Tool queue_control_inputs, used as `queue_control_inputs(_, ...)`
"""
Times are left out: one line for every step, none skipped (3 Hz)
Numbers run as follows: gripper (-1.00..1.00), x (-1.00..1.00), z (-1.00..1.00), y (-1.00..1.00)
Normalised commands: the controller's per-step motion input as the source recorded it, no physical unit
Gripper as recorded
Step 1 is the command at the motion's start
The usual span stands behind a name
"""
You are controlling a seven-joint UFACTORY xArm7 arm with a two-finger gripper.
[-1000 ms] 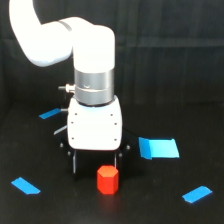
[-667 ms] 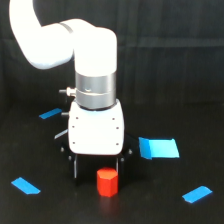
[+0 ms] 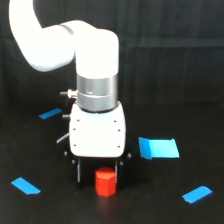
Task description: Pick up the red object from the table
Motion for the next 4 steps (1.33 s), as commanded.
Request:
queue_control_inputs(-1.00,0.02,-0.33,0.03)
queue_control_inputs(-1.00,0.10,-0.32,-0.04)
queue_control_inputs(-1.00,0.23,-0.27,0.06)
queue_control_inputs(-1.00,-0.25,0.78,-0.08)
